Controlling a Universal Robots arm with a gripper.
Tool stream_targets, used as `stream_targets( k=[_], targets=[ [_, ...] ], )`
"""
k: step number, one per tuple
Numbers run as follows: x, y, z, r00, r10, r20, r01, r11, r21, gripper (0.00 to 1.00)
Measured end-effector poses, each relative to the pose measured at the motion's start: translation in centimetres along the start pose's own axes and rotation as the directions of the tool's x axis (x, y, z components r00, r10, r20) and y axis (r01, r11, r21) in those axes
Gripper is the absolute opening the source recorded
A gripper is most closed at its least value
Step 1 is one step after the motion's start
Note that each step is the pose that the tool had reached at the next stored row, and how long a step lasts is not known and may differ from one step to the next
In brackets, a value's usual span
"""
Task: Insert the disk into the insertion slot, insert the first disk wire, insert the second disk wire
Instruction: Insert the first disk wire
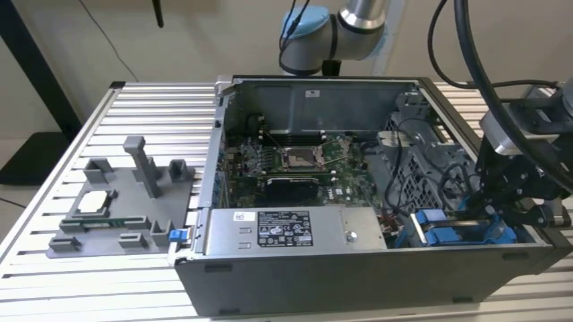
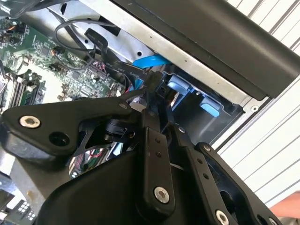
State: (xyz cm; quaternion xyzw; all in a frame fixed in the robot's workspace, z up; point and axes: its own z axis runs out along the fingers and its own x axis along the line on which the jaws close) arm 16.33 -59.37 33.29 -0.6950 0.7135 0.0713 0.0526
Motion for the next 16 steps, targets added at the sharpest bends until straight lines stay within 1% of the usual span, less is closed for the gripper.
stream_targets(
  k=[2,3,4,8,10,12,16],
  targets=[
    [0.02,0.00,0.07,1.0000,0.001,0.0000,-0.001,1.0000,0.0002,0.00],
    [0.02,0.00,0.13,1.0000,0.001,0.0012,-0.001,1.0000,0.0001,0.00],
    [0.04,0.01,0.19,1.0000,0.001,0.0021,-0.001,1.0000,0.0001,1.00],
    [0.01,0.05,0.05,1.0000,0.003,0.0008,-0.003,1.0000,0.0004,1.00],
    [-0.03,0.20,-0.23,1.0000,0.003,0.0011,-0.003,1.0000,0.0006,1.00],
    [-0.11,0.22,-0.63,1.0000,0.003,0.0011,-0.003,1.0000,0.0005,1.00],
    [-0.32,0.27,-1.84,1.0000,0.003,0.0010,-0.003,1.0000,0.0005,1.00]
  ],
)
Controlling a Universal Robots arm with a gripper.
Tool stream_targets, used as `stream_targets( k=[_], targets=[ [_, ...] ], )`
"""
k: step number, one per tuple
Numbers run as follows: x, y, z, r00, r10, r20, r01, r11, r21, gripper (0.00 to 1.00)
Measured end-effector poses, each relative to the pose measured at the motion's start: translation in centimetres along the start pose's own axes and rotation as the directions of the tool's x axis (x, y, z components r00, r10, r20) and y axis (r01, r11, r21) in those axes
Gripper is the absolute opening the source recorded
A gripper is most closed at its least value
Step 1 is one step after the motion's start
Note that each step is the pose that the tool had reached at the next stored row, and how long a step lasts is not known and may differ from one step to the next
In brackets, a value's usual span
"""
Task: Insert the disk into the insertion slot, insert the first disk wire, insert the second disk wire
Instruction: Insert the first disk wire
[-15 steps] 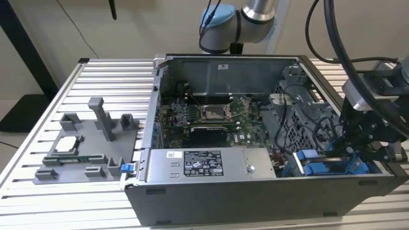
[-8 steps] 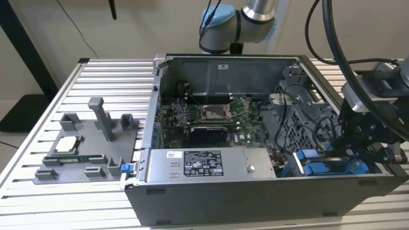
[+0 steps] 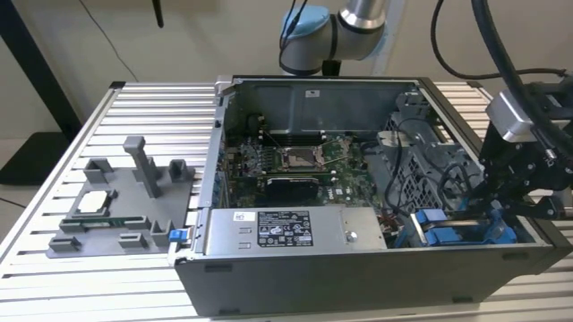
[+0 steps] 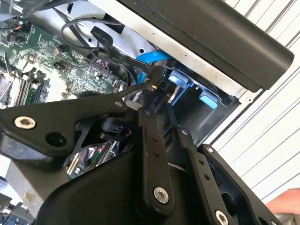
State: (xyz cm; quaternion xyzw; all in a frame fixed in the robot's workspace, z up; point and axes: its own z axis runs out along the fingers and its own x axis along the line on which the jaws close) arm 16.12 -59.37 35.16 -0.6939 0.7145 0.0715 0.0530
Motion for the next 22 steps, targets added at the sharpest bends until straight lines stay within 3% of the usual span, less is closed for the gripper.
stream_targets(
  k=[5,22],
  targets=[
    [-0.20,0.04,-1.15,1.0000,0.000,0.0001,0.000,1.0000,0.0000,1.00],
    [-0.63,0.07,-1.75,1.0000,0.001,0.0003,-0.001,1.0000,0.0001,1.00]
  ],
)
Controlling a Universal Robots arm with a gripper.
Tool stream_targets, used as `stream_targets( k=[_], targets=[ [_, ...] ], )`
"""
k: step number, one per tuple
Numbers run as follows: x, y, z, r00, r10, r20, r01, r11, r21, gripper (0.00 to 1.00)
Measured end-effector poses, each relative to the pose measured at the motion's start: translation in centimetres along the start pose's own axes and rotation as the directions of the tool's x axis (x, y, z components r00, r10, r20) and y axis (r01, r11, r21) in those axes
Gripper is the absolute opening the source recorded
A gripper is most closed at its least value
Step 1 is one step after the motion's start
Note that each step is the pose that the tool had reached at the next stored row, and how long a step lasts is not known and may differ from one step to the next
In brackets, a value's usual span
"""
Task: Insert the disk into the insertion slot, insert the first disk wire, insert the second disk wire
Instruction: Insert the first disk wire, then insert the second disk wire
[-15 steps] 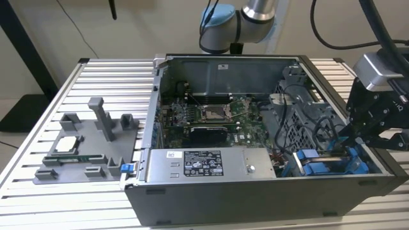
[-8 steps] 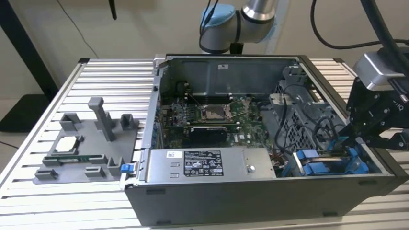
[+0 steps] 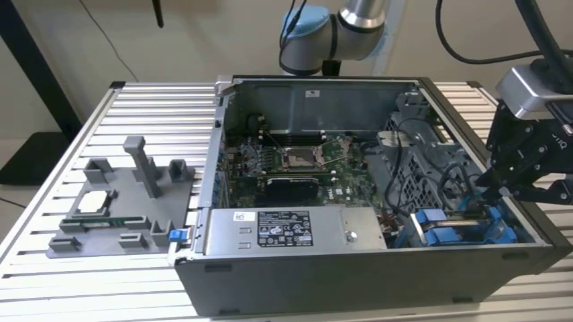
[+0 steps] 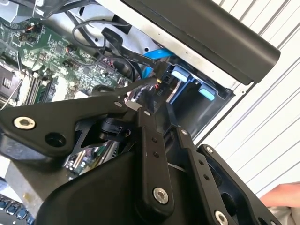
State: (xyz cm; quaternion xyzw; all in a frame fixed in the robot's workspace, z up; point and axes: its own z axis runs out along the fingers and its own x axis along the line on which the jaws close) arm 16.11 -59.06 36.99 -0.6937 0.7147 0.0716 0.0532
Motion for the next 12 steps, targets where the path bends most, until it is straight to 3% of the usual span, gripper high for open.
stream_targets(
  k=[12],
  targets=[
    [-0.61,-1.41,0.06,1.0000,-0.001,-0.0002,0.001,1.0000,-0.0003,1.00]
  ],
)
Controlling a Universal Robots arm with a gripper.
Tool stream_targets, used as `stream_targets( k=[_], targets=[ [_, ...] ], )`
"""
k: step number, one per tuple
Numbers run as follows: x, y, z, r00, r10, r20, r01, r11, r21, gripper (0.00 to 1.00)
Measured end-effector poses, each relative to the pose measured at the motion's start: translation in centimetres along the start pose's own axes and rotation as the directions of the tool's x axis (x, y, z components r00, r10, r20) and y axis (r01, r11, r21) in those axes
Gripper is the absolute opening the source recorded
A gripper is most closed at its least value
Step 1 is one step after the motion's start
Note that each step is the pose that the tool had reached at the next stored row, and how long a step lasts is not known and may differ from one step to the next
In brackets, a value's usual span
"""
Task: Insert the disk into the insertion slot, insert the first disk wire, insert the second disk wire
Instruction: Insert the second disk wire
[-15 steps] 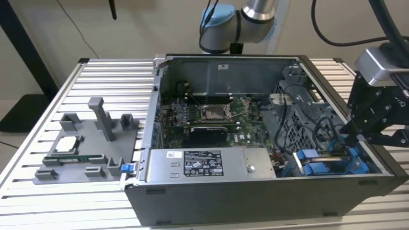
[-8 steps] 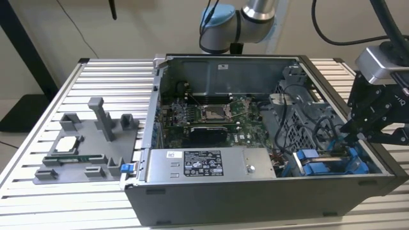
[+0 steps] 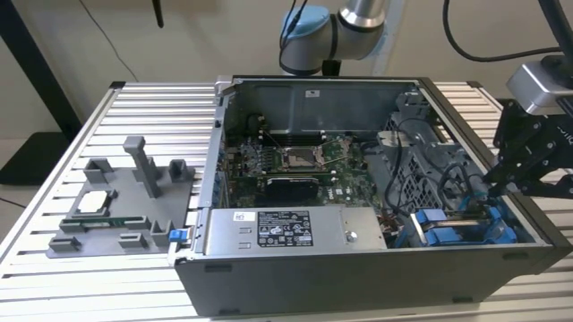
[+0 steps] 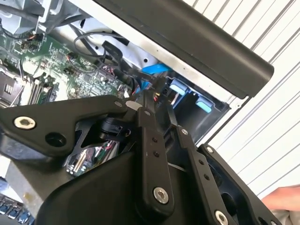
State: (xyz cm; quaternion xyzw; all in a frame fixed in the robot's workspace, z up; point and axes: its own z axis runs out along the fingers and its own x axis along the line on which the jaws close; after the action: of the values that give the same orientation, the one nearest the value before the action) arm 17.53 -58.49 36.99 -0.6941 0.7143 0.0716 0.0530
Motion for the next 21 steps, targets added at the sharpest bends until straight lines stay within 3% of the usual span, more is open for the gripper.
stream_targets(
  k=[7,10,13,18,21],
  targets=[
    [-0.29,-1.13,0.08,1.0000,-0.004,-0.0003,0.004,1.0000,-0.0019,1.00],
    [-0.29,-1.61,0.16,1.0000,-0.006,-0.0014,0.006,0.9999,-0.0087,1.00],
    [-0.29,-2.04,0.25,1.0000,-0.007,-0.0040,0.007,0.9997,-0.0250,1.00],
    [-0.28,-2.64,0.42,0.9999,-0.005,-0.0104,0.004,0.9978,-0.0656,1.00],
    [-0.26,-2.83,0.57,0.9999,-0.004,-0.0114,0.003,0.9966,-0.0819,1.00]
  ],
)
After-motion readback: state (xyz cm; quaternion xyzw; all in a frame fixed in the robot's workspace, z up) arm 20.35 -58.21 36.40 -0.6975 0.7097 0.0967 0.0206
